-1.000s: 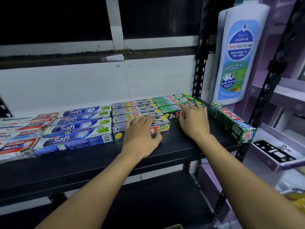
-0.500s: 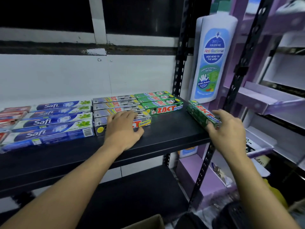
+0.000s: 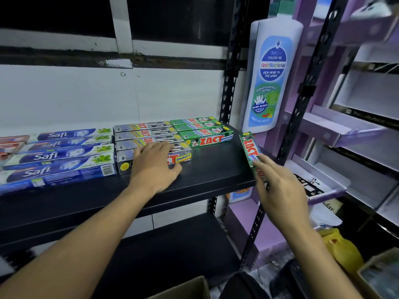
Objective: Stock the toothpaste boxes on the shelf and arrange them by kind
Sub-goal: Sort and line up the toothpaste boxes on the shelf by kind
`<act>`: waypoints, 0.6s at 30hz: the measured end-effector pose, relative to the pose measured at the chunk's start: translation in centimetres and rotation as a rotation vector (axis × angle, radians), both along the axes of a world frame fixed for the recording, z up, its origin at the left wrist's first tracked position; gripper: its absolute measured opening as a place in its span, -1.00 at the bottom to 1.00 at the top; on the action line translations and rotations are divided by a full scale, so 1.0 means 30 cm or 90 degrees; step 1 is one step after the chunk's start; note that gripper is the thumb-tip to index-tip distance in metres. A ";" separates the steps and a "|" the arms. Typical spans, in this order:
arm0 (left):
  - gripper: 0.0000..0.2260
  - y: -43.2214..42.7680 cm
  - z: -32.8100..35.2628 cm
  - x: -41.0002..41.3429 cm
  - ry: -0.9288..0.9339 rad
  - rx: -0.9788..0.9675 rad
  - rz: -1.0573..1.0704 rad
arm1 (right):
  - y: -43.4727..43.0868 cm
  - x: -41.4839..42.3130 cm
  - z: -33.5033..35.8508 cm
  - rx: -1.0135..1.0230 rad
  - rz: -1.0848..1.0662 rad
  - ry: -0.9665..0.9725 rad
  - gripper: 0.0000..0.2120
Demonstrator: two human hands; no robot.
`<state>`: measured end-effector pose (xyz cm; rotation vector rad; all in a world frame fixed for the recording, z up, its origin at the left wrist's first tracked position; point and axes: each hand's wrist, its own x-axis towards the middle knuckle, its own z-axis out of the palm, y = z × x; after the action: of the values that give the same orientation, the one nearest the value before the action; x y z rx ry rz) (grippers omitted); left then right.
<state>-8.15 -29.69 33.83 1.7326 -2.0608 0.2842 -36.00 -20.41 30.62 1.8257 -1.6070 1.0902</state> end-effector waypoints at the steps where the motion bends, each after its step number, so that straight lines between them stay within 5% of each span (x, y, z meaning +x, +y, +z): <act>1: -0.51 0.000 0.000 0.000 -0.001 0.000 0.000 | 0.003 0.011 -0.007 0.009 0.022 -0.002 -0.59; 4: -0.51 -0.001 -0.001 0.001 -0.004 -0.002 -0.001 | 0.000 0.011 -0.026 0.027 0.055 -0.025 -0.48; 9: -0.50 -0.004 -0.004 0.001 -0.005 -0.003 -0.001 | -0.014 0.022 -0.020 0.043 0.093 -0.046 -0.60; 15: -0.52 -0.005 -0.009 0.003 -0.009 -0.006 -0.001 | -0.046 0.070 -0.029 0.145 0.049 -0.327 -0.46; 18: -0.52 -0.008 -0.010 0.004 -0.007 -0.008 -0.003 | -0.046 0.087 -0.045 0.120 0.049 -0.335 -0.44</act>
<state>-8.03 -29.93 33.52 1.7215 -2.0669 0.3061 -33.40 -21.80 29.26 1.8255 -2.0001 1.6010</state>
